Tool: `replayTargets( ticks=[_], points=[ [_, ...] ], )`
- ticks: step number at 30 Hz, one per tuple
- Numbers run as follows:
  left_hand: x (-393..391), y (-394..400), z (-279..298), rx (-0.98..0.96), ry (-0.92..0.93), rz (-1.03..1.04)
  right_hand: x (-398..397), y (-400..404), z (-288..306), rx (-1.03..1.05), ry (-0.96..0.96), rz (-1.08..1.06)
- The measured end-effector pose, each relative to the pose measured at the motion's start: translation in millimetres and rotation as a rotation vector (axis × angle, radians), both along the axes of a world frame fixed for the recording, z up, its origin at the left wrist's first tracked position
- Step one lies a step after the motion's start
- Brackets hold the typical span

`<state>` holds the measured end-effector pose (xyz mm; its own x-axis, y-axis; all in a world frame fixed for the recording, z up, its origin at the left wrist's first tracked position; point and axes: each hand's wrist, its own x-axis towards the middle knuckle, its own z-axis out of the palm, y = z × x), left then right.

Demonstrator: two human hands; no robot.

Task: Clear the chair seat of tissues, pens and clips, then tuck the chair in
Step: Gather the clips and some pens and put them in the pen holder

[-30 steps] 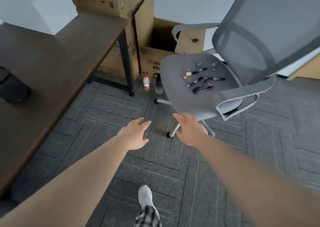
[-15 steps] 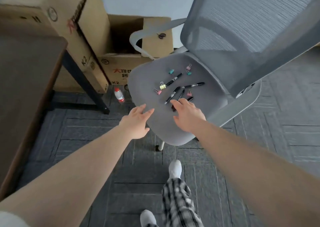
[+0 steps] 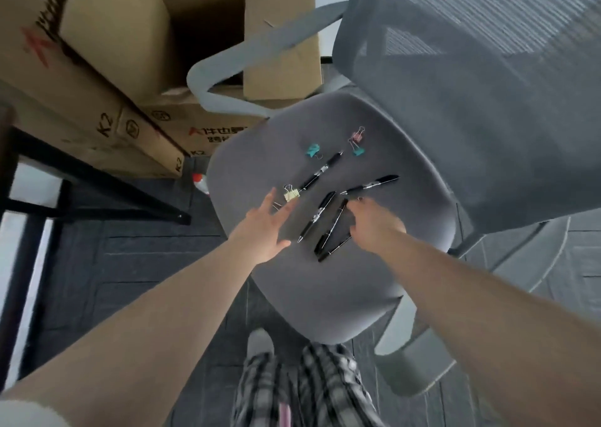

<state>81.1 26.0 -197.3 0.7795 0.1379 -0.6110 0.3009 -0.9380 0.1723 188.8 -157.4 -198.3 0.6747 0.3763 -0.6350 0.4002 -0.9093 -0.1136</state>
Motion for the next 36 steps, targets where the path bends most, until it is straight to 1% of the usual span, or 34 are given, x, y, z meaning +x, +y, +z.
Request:
replayTargets(
  ticks=[3, 6, 9, 14, 18, 22, 26, 32, 36],
  points=[
    [17.7, 2.0, -26.0, -0.001, -0.016, -0.049, 8.0, 3.7, -23.2, -0.036, -0.028, -0.003],
    [35.3, 4.5, -46.0, 0.018, -0.016, -0.073, 13.9, 6.2, -38.1, -0.038, -0.047, -0.093],
    [49.3, 5.7, -62.6, 0.023, 0.016, -0.082, 19.6, 6.4, -52.0, -0.055, -0.022, -0.167],
    [53.3, 8.3, -79.4, 0.066, -0.017, -0.16, 23.5, 5.2, -69.3, -0.034, -0.036, -0.206],
    [52.3, 12.6, -83.9, 0.045, -0.054, -0.184, 26.9, 11.2, -71.6, -0.004, -0.058, -0.229],
    [57.5, 11.6, -85.5, 0.021, -0.057, -0.149, 30.1, 16.5, -69.6, 0.033, -0.07, -0.253],
    [60.6, 7.1, -87.8, 0.027, -0.039, -0.09, 26.3, 20.8, -68.6, 0.048, -0.085, -0.232],
    [60.2, 6.8, -88.6, 0.034, -0.058, -0.052, 27.1, 18.5, -60.7, 0.172, -0.125, -0.279],
    [63.8, 12.7, -79.1, 0.033, -0.055, -0.017, 35.3, 20.2, -52.6, 0.279, -0.137, -0.312]
  ],
)
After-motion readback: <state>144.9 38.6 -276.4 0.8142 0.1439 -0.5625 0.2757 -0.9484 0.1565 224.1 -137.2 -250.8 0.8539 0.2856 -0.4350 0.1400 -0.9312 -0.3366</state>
